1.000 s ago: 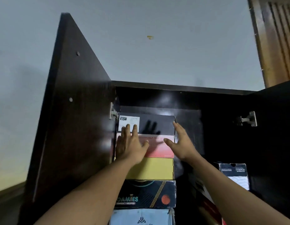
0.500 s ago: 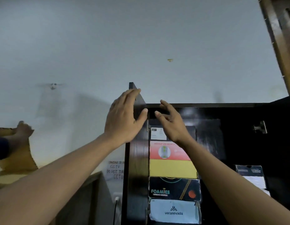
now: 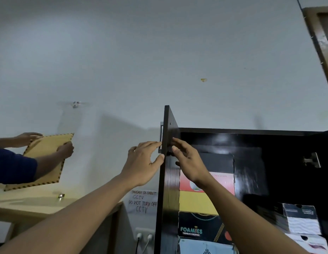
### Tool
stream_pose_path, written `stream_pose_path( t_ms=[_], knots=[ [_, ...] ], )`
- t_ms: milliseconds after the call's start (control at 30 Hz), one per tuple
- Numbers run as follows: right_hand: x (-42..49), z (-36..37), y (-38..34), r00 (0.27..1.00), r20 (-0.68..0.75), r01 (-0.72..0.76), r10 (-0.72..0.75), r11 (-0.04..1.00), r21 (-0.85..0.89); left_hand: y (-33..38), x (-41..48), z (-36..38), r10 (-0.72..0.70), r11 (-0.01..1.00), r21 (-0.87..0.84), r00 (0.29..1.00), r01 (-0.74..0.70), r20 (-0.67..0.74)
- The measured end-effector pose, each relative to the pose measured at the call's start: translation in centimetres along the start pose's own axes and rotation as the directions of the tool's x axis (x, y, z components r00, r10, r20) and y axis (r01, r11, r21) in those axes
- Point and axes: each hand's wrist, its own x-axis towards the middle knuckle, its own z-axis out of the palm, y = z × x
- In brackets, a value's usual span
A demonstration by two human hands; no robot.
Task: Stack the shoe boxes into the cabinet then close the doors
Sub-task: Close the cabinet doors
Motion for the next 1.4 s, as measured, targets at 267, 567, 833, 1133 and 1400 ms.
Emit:
stream_pose_path(
  t_ms=[267, 567, 833, 1133, 1400],
  knots=[
    [-1.1, -4.4, -0.1, 0.998, -0.047, 0.044, -0.044, 0.999, -0.016, 2.2, 0.1, 4.7, 0.168, 0.974, -0.163, 0.984, -0.155, 0.066],
    [-3.4, -12.7, 2.4, 0.979, -0.204, -0.027, 0.010, 0.996, -0.082, 8.0, 1.1, 13.8, 0.379, 0.916, -0.175, 0.922, -0.361, 0.078],
    [-4.2, -19.4, 8.8, 0.937, -0.348, -0.124, -0.006, 0.928, -0.351, 7.9, 1.8, 23.0, 0.400, 0.917, -0.109, 0.881, -0.385, 0.253],
    [-8.0, -21.0, 19.8, 0.932, -0.356, -0.247, 0.074, 0.848, -0.470, 6.7, 1.9, 31.2, 0.306, 0.945, 0.024, 0.911, -0.326, 0.278],
    [-10.4, -19.6, 29.5, 0.917, -0.306, -0.368, 0.256, 0.842, -0.395, 4.1, -0.2, 36.4, 0.263, 0.907, 0.212, 0.884, -0.363, 0.386]
  ],
)
